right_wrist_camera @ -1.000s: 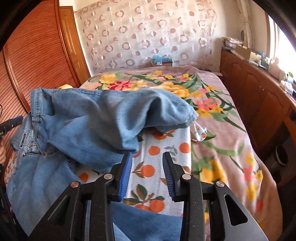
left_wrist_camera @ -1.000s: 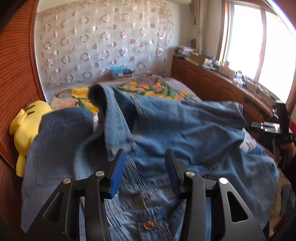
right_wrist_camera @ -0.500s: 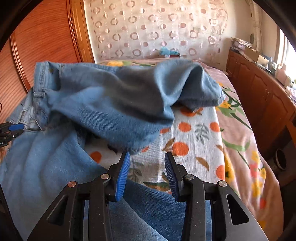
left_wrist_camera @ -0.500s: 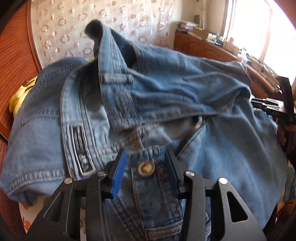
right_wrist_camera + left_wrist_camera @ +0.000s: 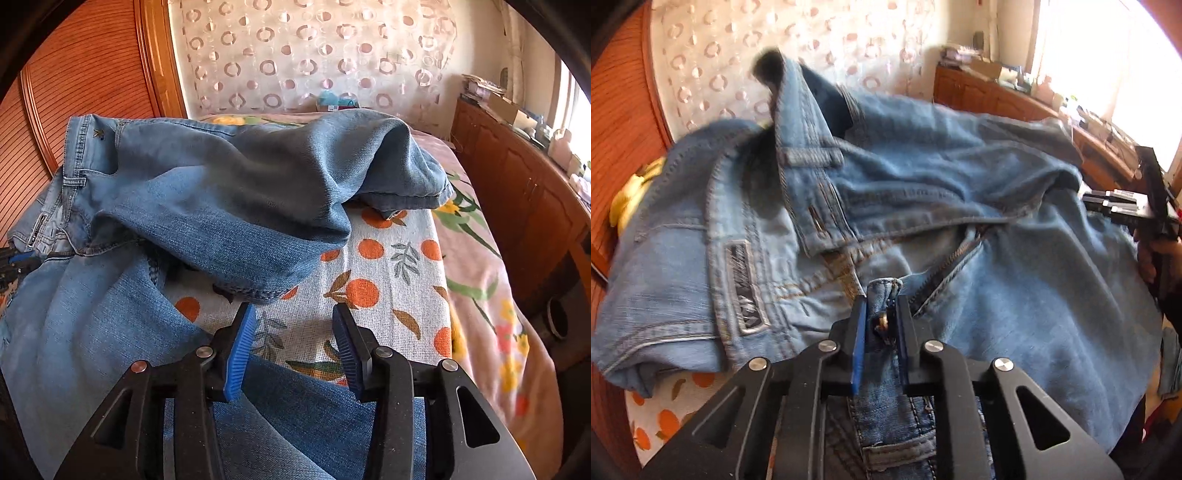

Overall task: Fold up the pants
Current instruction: 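Grasp the waistband near the zipper with the left gripper and lift it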

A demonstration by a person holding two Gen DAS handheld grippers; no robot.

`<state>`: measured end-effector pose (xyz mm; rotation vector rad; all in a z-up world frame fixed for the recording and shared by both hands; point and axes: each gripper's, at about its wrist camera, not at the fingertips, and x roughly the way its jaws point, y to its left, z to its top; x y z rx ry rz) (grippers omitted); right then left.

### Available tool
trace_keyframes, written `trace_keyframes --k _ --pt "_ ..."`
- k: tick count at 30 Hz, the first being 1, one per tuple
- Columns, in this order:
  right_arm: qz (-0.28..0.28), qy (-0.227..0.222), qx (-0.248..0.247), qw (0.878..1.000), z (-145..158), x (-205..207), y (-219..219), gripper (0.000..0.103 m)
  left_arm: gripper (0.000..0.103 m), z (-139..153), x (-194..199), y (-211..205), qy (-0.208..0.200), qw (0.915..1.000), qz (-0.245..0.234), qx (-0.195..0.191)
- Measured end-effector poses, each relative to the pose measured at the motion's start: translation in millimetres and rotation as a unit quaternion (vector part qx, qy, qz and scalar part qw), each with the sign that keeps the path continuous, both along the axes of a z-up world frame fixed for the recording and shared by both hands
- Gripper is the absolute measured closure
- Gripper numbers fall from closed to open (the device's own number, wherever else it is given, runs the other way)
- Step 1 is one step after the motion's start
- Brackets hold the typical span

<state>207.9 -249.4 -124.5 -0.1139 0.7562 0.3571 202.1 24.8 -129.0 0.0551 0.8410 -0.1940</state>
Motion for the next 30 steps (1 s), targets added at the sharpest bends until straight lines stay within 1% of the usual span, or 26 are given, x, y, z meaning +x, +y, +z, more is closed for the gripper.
trace_keyframes --k 3,4,5,8,10,11,16,17,20,22,24,26,29,30 --pt "-0.001 0.001 0.005 1.000 -1 1 -2 0.058 0.089 20 -14 15 -0.037 0.9990 0.025 -0.001" --pt "-0.001 0.000 0.004 1.000 -1 1 -2 0.058 0.088 23 -15 21 -0.039 0.9987 0.034 0.003" --pt "-0.001 0.000 0.003 1.000 -1 1 -2 0.058 0.088 23 -15 27 -0.033 0.9986 0.041 0.007" --pt "-0.001 -0.001 -0.002 1.000 -2 1 -1 0.057 0.087 3 -9 38 0.012 0.9990 0.042 0.007" --pt "-0.001 -0.002 -0.006 1.000 -3 1 -1 0.057 0.083 -4 -11 37 0.016 0.9989 0.043 0.007" --pt "-0.001 -0.003 -0.008 1.000 -3 1 0 0.057 0.083 -3 -12 37 0.014 0.9990 0.043 0.004" --pt "-0.001 -0.003 -0.010 1.000 -3 1 1 0.057 0.063 18 -11 44 -0.020 0.9982 0.054 -0.014" --pt "-0.001 -0.004 -0.010 1.000 -2 1 1 0.057 0.062 23 -8 47 -0.029 0.9979 0.057 -0.009" --pt "-0.001 -0.004 -0.011 1.000 -2 1 1 0.056 0.061 40 7 57 -0.049 0.9973 0.054 0.009" --pt "-0.001 -0.004 -0.013 1.000 -3 2 1 0.056 0.061 48 24 59 -0.053 0.9969 0.054 0.021" --pt "0.000 -0.005 -0.012 1.000 -3 2 0 0.056 0.061 54 46 56 -0.065 0.9963 0.042 0.039" --pt "0.000 -0.005 -0.012 1.000 -3 1 1 0.056 0.062 51 65 54 -0.055 0.9954 0.039 0.068" --pt "0.000 -0.005 -0.011 1.000 -4 1 0 0.056 0.061 43 87 51 -0.034 0.9964 0.018 0.076" --pt "0.000 -0.005 -0.012 1.000 -4 1 0 0.056 0.062 40 95 50 -0.024 0.9959 0.014 0.086"
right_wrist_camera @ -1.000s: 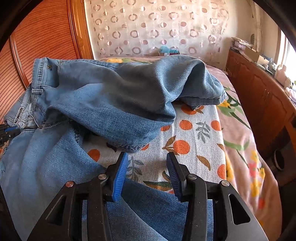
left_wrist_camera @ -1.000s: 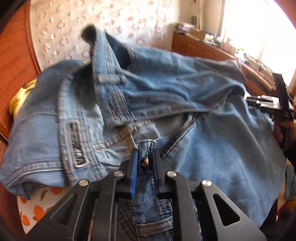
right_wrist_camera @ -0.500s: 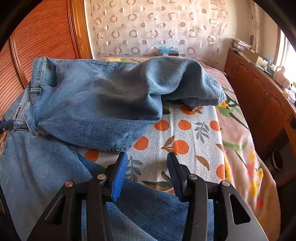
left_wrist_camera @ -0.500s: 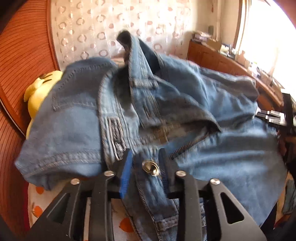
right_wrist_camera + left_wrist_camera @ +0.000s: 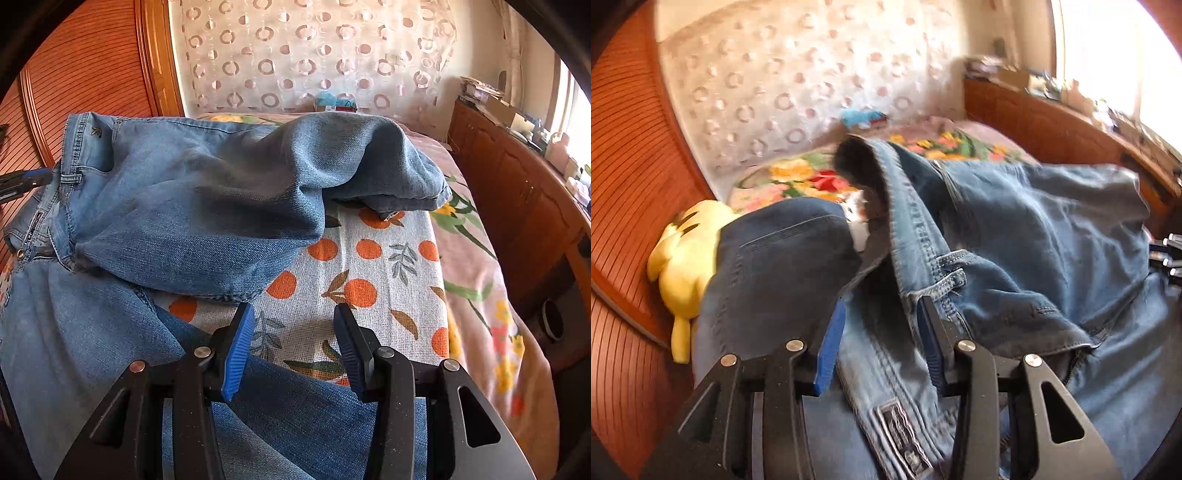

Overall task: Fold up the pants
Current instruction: 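Grasp the waistband near the zipper with the left gripper and lift it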

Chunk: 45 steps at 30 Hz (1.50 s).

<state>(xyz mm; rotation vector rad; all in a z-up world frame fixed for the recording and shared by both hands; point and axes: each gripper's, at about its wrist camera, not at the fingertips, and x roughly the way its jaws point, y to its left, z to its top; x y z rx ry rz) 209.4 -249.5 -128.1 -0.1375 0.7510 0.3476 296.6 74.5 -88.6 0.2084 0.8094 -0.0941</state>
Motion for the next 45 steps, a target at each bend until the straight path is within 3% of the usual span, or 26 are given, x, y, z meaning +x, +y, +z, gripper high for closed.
trace_keyframes --k 3,5,10,16,20,22,25,29,33,38,45 --pt "0.000 0.000 0.000 1.000 0 0 0 0.056 0.062 2 14 0 -0.006 0.9996 0.004 0.027" --pt "0.000 0.000 0.000 1.000 0 0 0 0.056 0.062 10 18 7 -0.020 0.9995 0.017 0.019" --pt "0.000 0.000 0.000 1.000 0 0 0 0.056 0.077 12 34 32 -0.027 0.9976 0.060 0.023" --pt "0.000 0.000 0.000 1.000 0 0 0 0.056 0.077 4 27 44 -0.022 0.9965 0.081 0.003" --pt "-0.001 0.000 -0.001 1.000 0 0 1 0.056 0.074 10 11 41 -0.037 0.9962 0.072 -0.030" --pt "0.000 0.000 -0.001 1.000 0 -1 1 0.056 0.066 14 -2 36 -0.044 0.9952 0.062 -0.060" --pt "0.000 -0.001 -0.002 1.000 0 -1 0 0.056 0.061 10 -18 23 -0.031 0.9940 0.034 -0.099" --pt "0.000 -0.001 -0.002 1.000 0 -1 0 0.056 0.061 -12 -32 -6 0.006 0.9958 -0.002 -0.091" --pt "0.000 -0.001 -0.002 1.000 0 -1 0 0.056 0.061 -26 -24 -20 0.016 0.9988 0.001 -0.046" --pt "-0.002 -0.001 0.001 1.000 0 -1 -1 0.056 0.061 -26 -4 -11 0.029 0.9956 0.004 -0.089" --pt "-0.003 0.001 0.009 1.000 0 0 -7 0.056 0.062 -26 5 -15 0.021 0.9929 -0.007 -0.117"
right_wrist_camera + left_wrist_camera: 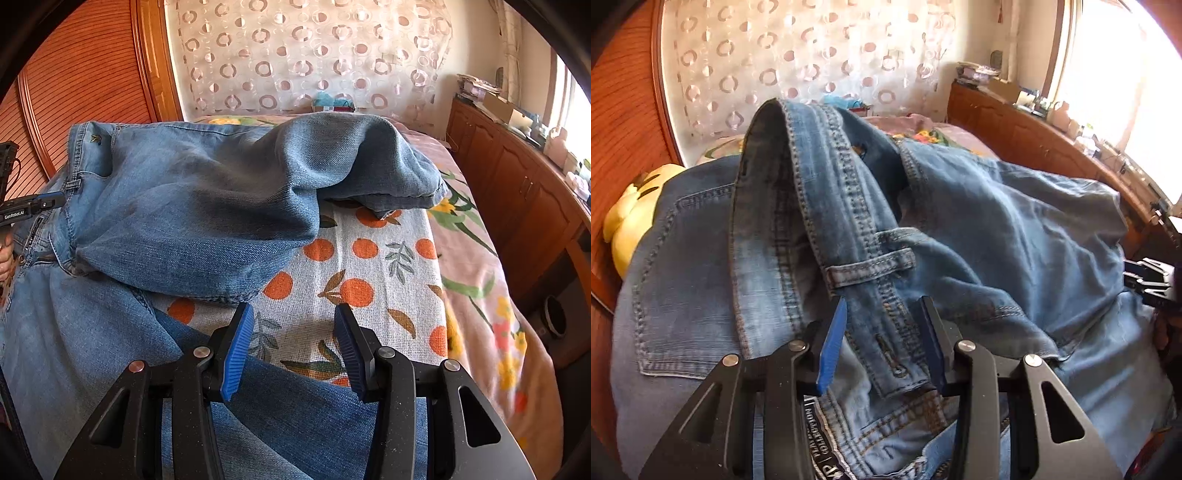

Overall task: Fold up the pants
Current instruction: 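Hold the waistband with the left gripper and lay it flat on the bed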

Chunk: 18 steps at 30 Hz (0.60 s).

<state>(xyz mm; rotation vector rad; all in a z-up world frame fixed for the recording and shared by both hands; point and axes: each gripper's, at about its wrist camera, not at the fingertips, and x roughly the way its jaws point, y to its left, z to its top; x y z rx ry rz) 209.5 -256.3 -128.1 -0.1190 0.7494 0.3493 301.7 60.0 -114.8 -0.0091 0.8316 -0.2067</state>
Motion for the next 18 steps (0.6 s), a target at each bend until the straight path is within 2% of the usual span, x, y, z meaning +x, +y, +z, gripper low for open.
trace_keyframes --k 2,6,9,15,18 --pt "0.000 0.000 0.000 1.000 0 0 0 0.056 0.062 0 1 -3 -0.005 1.0000 -0.001 0.007" --pt "0.001 0.000 0.001 1.000 0 0 -1 0.056 0.062 2 2 1 -0.019 0.9985 0.033 0.040" --pt "0.001 0.000 0.001 1.000 0 0 -1 0.056 0.062 6 9 10 -0.024 0.9983 0.044 0.029" --pt "0.001 0.000 0.002 1.000 0 0 -3 0.056 0.061 -1 24 15 -0.002 0.9998 0.015 0.014" --pt "0.000 0.000 0.004 1.000 1 0 -4 0.056 0.061 0 21 11 -0.001 0.9997 0.009 0.021"
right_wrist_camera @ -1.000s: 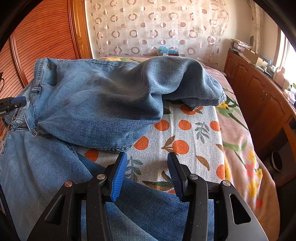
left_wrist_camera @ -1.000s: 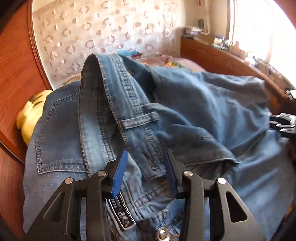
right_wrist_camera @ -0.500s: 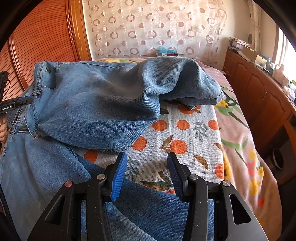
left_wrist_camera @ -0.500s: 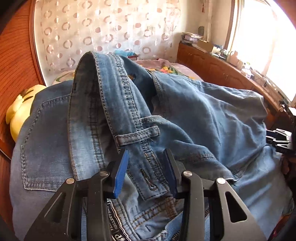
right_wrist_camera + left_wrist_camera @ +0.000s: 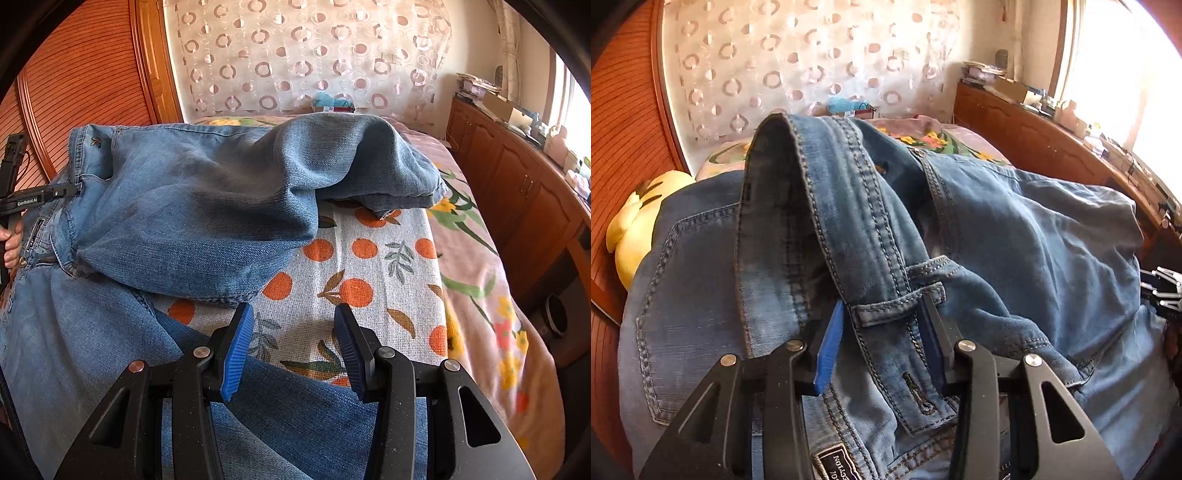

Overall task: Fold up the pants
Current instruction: 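Hold the waistband with the left gripper and lay it flat on the bed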

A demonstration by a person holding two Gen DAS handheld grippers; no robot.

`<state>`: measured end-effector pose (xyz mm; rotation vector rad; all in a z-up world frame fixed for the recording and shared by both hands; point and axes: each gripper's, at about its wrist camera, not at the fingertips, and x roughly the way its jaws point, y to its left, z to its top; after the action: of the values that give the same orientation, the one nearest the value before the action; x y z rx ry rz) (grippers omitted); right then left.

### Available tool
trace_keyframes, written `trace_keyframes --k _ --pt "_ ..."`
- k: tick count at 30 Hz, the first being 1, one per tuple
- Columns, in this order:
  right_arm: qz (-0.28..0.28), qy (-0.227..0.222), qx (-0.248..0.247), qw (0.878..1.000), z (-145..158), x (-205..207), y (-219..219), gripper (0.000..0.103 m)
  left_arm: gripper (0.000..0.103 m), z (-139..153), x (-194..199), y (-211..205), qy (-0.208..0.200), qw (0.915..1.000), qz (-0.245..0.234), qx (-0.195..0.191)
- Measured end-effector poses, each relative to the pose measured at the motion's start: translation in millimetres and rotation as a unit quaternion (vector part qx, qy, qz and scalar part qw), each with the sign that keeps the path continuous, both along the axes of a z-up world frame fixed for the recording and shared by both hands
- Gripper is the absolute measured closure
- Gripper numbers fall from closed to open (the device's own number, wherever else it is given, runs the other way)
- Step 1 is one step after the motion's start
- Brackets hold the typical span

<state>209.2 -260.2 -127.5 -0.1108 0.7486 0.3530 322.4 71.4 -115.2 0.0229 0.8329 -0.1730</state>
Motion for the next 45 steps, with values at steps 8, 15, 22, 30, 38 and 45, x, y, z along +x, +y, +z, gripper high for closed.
trace_keyframes --k 8,15,22,30,38,45 --pt "0.000 0.001 0.001 1.000 0 0 0 0.056 0.078 -14 -14 -13 0.034 0.9992 -0.019 0.006" --pt "0.000 0.000 0.001 1.000 0 1 0 0.056 0.063 -17 -32 -18 0.040 0.9992 -0.005 -0.001" --pt "0.002 -0.001 0.001 1.000 1 0 -1 0.056 0.050 -23 -52 -24 0.047 0.9988 -0.013 0.001" --pt "0.001 -0.003 0.002 1.000 1 0 -1 0.056 0.056 -28 -49 -25 0.039 0.9992 0.004 0.002" --pt "0.001 -0.002 0.004 1.000 2 0 -1 0.056 0.057 -18 -56 -13 0.033 0.9974 0.015 -0.062" --pt "0.000 -0.002 0.004 1.000 2 0 -1 0.056 0.082 -14 -52 -19 0.014 0.9988 0.022 -0.041"
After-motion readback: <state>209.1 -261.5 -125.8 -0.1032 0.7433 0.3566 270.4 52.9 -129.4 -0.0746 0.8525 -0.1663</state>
